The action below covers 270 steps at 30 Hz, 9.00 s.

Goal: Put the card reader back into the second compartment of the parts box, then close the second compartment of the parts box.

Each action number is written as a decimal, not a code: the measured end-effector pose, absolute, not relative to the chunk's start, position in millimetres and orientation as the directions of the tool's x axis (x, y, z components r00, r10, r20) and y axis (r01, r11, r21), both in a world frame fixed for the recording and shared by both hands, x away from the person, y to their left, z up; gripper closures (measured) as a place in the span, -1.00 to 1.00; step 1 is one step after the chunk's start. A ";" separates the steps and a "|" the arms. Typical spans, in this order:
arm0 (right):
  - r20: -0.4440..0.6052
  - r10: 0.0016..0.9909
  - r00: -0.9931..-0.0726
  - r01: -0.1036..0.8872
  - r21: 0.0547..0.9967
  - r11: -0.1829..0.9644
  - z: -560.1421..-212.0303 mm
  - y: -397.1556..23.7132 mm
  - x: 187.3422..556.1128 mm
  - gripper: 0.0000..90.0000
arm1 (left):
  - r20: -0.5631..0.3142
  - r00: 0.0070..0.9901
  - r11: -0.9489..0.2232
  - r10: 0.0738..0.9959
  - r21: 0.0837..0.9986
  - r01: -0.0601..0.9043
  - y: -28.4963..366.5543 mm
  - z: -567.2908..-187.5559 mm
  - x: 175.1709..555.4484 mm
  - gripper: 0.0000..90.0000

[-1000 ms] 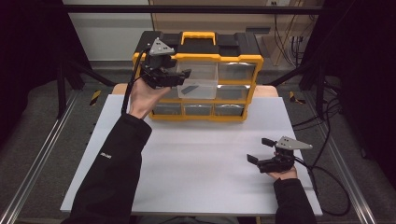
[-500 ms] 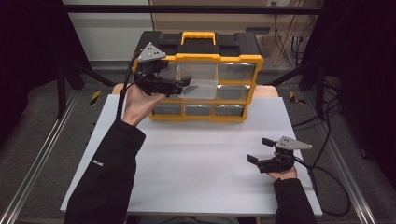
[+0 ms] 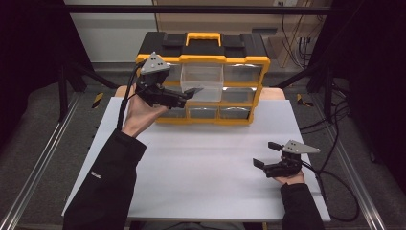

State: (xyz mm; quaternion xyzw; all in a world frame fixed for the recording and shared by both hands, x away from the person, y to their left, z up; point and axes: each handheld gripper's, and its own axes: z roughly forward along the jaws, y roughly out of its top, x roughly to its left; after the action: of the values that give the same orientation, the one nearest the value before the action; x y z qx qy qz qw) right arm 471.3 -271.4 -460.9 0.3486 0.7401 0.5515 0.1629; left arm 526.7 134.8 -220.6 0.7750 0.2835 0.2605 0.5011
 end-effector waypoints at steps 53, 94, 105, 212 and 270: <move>0.144 0.695 -0.704 0.339 0.929 0.151 -461.6 -271.0 471.9 -1.00 | 0.120 0.759 -0.336 0.640 0.932 0.135 131.4 -263.4 499.0 -0.91; 0.144 0.695 -0.705 0.336 0.930 0.148 -461.0 -271.6 471.1 -1.00 | 0.106 0.762 -0.366 0.639 0.913 0.180 120.6 -280.6 509.4 0.35; 0.143 0.695 -0.704 0.337 0.929 0.151 -461.0 -271.8 471.6 -1.00 | 0.114 0.760 -0.363 0.639 0.916 0.168 117.6 -282.8 511.2 0.64; 0.142 0.695 -0.705 0.334 0.931 0.149 -460.8 -271.6 471.2 -1.00 | 0.192 0.682 -0.367 0.706 0.923 0.119 105.1 -285.0 566.3 0.98; 0.141 0.693 -0.707 0.335 0.930 0.152 -461.3 -271.3 471.3 -1.00 | 0.186 0.658 -0.345 0.730 0.931 0.119 104.1 -286.4 596.2 0.98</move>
State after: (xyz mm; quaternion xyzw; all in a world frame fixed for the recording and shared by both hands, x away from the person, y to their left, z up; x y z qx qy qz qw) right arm 471.3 -271.3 -461.3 0.3467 0.7413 0.5512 0.1625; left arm 596.2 104.1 -286.4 0.7610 0.2790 0.3055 0.4997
